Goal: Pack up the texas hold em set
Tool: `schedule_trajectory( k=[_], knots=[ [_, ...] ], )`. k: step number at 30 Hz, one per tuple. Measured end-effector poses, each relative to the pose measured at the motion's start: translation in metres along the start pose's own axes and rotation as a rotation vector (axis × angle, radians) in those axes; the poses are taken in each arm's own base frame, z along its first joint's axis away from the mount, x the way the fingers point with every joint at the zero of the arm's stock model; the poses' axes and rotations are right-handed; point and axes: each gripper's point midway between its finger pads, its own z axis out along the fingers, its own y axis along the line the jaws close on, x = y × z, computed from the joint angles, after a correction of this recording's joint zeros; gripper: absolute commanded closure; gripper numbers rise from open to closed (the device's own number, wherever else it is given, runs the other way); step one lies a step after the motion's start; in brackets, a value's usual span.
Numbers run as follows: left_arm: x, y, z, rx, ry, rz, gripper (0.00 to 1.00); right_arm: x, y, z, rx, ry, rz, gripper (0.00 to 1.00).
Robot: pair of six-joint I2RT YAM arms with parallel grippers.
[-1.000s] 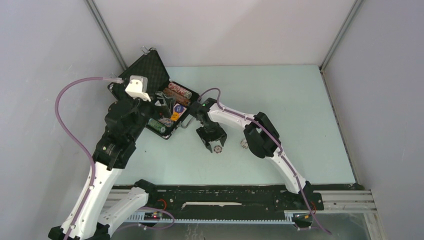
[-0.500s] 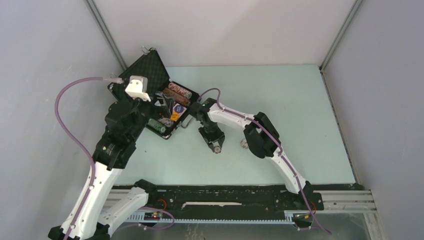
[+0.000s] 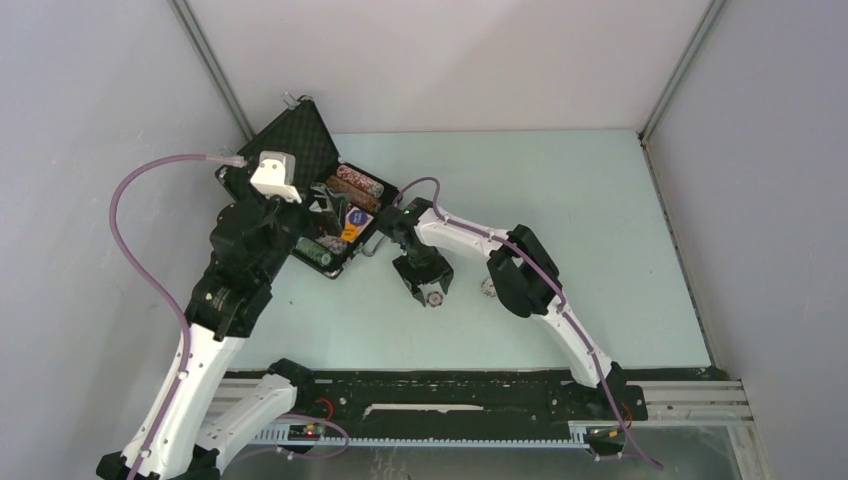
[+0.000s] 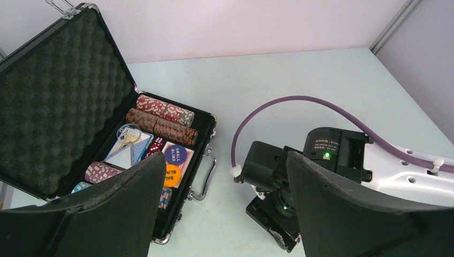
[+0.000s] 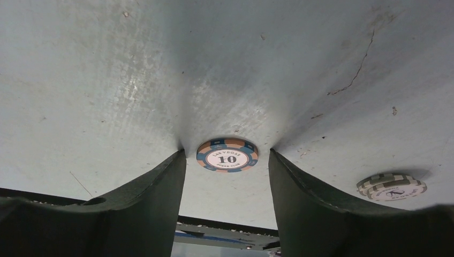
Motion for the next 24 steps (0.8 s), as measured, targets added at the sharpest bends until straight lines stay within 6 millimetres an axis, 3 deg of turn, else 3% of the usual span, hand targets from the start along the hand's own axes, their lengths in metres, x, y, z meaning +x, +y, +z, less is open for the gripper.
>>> schedule_trajectory(
  k=[6,13,24],
  knots=[
    [0.0,0.0,0.0,0.0,0.0,0.0,0.11,0.0018,0.0001,0.0005,0.0,-0.001,-0.002,0.46],
    [0.0,-0.0003,0.0,0.002,0.0,0.0,0.11,0.004,-0.0002,0.0006,0.002,0.002,-0.004,0.49],
    [0.0,-0.0004,0.0,0.002,0.0,-0.003,0.1,0.0052,-0.0032,-0.0004,0.002,-0.052,-0.005,0.75]
  ],
)
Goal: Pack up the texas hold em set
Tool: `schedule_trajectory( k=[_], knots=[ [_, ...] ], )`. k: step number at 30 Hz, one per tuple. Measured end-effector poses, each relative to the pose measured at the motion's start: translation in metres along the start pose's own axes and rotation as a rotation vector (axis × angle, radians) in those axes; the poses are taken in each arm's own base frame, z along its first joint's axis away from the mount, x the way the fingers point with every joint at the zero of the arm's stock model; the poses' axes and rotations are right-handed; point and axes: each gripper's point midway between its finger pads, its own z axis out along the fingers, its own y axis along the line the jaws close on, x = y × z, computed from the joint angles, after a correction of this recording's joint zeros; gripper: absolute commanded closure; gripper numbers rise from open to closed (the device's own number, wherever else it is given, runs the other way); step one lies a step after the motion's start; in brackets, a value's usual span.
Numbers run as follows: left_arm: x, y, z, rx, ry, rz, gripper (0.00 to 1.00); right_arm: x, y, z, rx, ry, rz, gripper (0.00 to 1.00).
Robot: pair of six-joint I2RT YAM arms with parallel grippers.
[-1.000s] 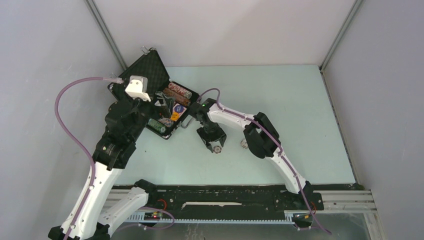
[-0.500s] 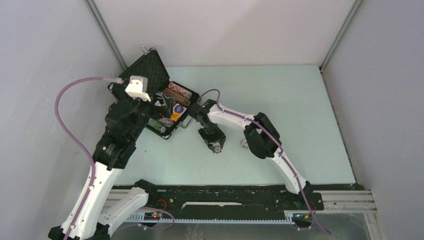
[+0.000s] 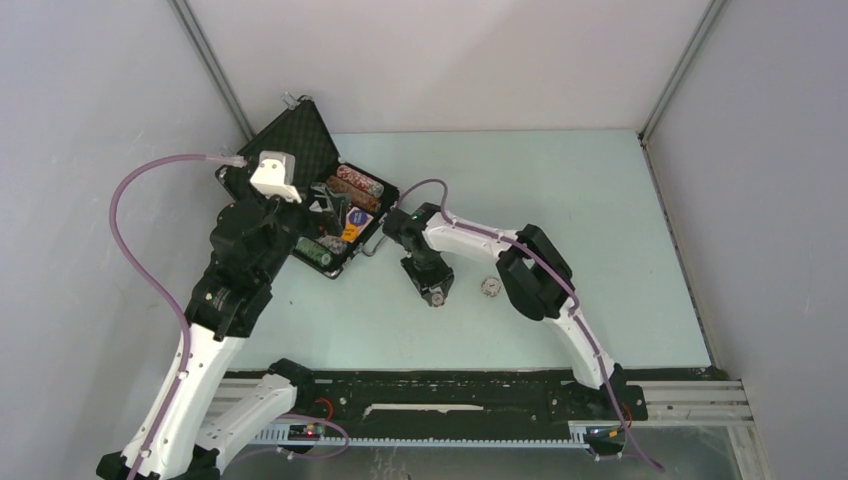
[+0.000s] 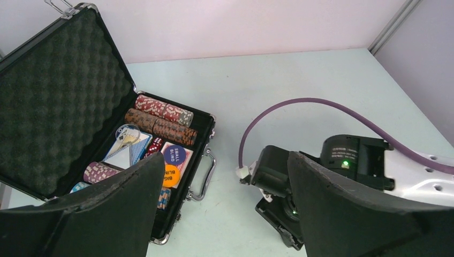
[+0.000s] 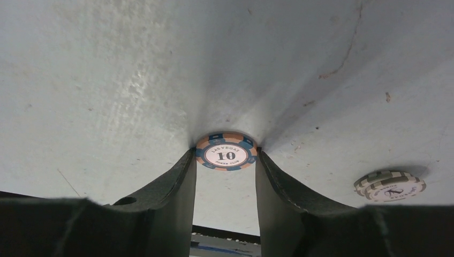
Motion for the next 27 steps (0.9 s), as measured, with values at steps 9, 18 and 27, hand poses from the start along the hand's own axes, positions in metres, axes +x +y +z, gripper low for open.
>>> schedule_trajectory(
  k=[9,18,27],
  knots=[
    [0.008,0.011,0.012,-0.028,0.01,-0.066,0.08,0.006,-0.019,-0.01,-0.009,-0.152,-0.041,0.89],
    [0.047,0.032,0.062,-0.008,0.145,-0.267,0.09,-0.001,-0.031,-0.065,-0.07,-0.438,-0.14,0.89],
    [0.103,0.002,0.104,0.224,0.368,-0.516,0.12,0.004,-0.04,-0.119,-0.16,-0.672,-0.219,0.91]
  ],
)
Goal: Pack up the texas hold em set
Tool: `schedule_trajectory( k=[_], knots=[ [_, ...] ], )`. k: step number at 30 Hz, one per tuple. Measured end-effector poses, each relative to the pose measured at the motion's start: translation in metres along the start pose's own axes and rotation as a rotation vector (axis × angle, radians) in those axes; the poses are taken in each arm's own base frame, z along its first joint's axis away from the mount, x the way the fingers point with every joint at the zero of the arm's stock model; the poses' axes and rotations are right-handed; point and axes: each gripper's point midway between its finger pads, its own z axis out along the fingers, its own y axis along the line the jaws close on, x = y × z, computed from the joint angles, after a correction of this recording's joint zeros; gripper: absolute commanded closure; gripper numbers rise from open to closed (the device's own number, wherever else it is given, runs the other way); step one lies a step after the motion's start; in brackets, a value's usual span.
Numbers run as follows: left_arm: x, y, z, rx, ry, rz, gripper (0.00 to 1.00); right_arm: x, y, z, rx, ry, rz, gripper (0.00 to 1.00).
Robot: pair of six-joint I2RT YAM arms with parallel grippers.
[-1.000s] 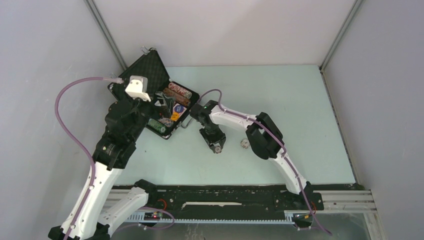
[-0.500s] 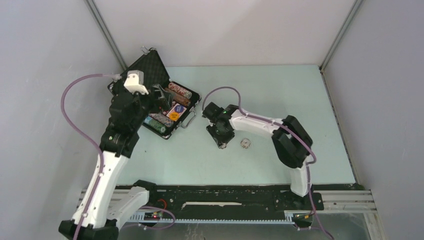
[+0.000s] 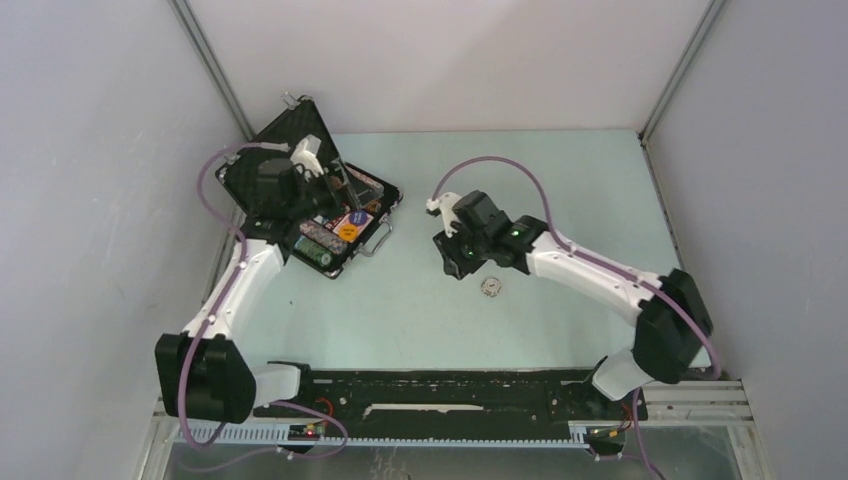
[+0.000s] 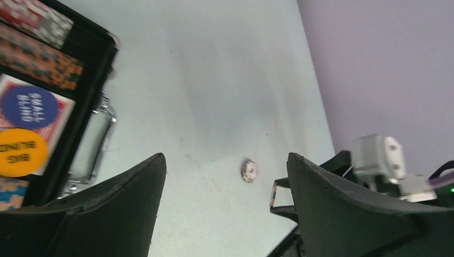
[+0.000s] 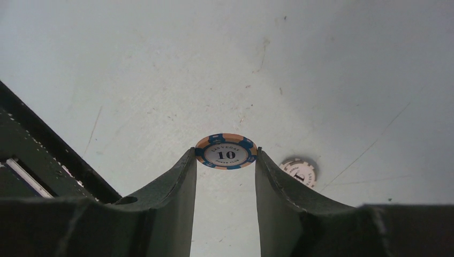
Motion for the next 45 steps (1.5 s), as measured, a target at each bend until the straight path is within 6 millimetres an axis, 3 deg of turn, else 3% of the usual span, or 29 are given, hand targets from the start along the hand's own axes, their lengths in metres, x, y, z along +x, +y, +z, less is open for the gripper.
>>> schedule_trajectory(
  k=[4,11,22,36,45],
  knots=[
    [0.024,-0.009,0.013,0.067,0.091,-0.063,0.13,-0.011,0.001,-0.024,-0.025,-0.114,-0.028,0.92],
    [0.071,-0.057,0.023,0.231,0.261,-0.066,0.21,-0.035,0.014,-0.061,-0.069,-0.277,-0.078,0.94],
    [0.109,-0.103,0.016,0.375,0.382,-0.015,0.33,-0.034,0.021,-0.067,-0.067,-0.298,-0.106,0.94],
    [0.157,-0.111,0.018,0.379,0.528,0.021,0.41,-0.037,0.025,-0.067,-0.05,-0.311,-0.119,0.95],
    [0.165,-0.11,0.017,0.355,0.547,0.074,0.56,-0.035,0.029,-0.066,-0.046,-0.304,-0.128,0.96]
  ],
)
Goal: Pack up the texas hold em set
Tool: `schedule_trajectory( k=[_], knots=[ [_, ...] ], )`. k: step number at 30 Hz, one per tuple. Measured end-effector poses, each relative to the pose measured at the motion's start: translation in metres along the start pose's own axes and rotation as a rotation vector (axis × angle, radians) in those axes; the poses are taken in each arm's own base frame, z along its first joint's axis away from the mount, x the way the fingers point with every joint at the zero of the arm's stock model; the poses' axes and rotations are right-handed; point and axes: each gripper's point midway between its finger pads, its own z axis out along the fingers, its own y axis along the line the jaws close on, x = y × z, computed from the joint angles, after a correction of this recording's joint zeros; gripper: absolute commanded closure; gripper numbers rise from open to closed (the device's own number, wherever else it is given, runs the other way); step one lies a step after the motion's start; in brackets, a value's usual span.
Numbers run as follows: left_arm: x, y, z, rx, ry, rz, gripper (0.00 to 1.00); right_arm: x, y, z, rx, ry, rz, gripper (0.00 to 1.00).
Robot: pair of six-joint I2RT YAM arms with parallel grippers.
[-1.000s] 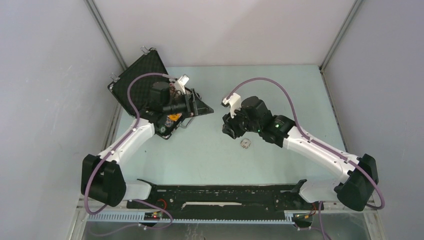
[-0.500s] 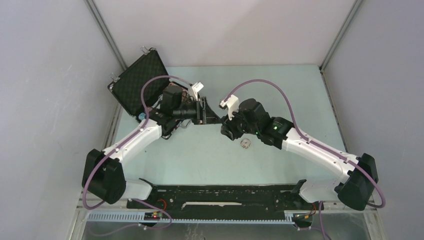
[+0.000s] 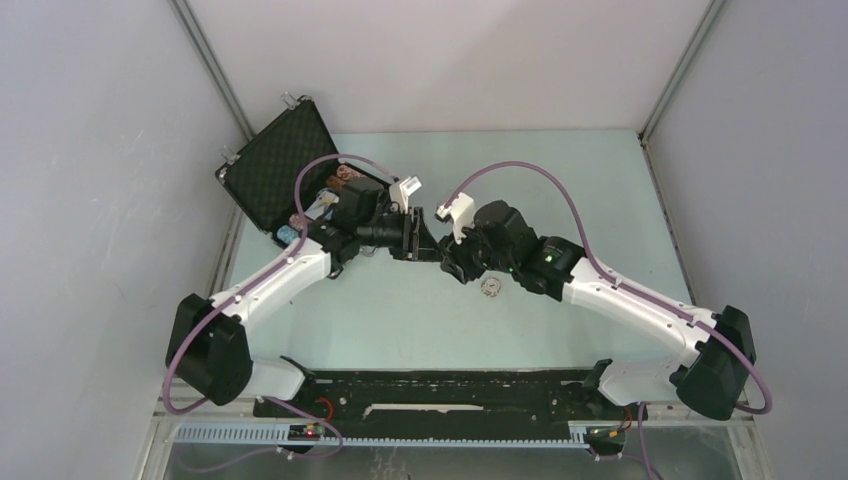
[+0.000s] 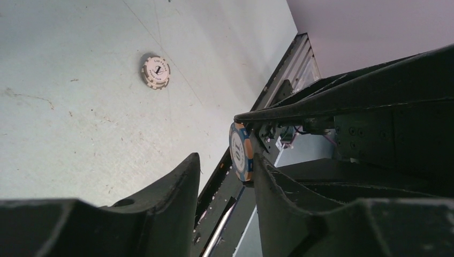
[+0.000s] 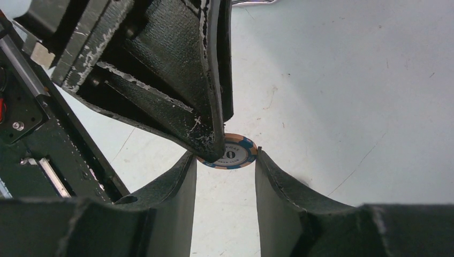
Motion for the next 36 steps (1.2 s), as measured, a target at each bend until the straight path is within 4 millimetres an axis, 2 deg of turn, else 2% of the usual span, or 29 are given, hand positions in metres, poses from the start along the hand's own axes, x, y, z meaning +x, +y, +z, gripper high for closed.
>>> schedule_trajectory(
  k=[9,16,17,19,23,25,30,36],
  knots=[
    [0.004,-0.001,0.001,-0.012,0.018,0.026,0.69,0.004,0.003,0.004,0.009,0.014,-0.009,0.95],
    [0.009,-0.001,0.002,-0.013,0.036,0.032,0.93,0.008,0.004,0.01,0.02,0.033,-0.016,0.92],
    [0.01,-0.001,0.002,-0.015,0.037,0.037,0.98,0.009,0.004,0.011,0.022,0.034,-0.017,0.89],
    [0.01,0.001,0.002,-0.023,0.037,0.038,1.0,0.009,0.003,0.012,0.027,0.037,-0.016,0.8],
    [0.009,0.004,0.001,-0.051,0.036,0.045,1.0,0.01,0.003,0.016,0.033,0.037,-0.016,0.43],
    [0.007,0.007,0.0,-0.08,0.033,0.06,1.0,0.008,0.002,0.019,0.037,0.031,-0.012,0.29],
    [-0.006,0.019,-0.015,-0.214,-0.017,0.155,1.0,0.01,-0.003,0.025,0.049,0.019,0.006,0.13],
    [-0.029,0.038,-0.052,-0.42,-0.123,0.291,1.0,0.021,-0.009,0.035,0.025,-0.043,0.045,0.08]
  ],
)
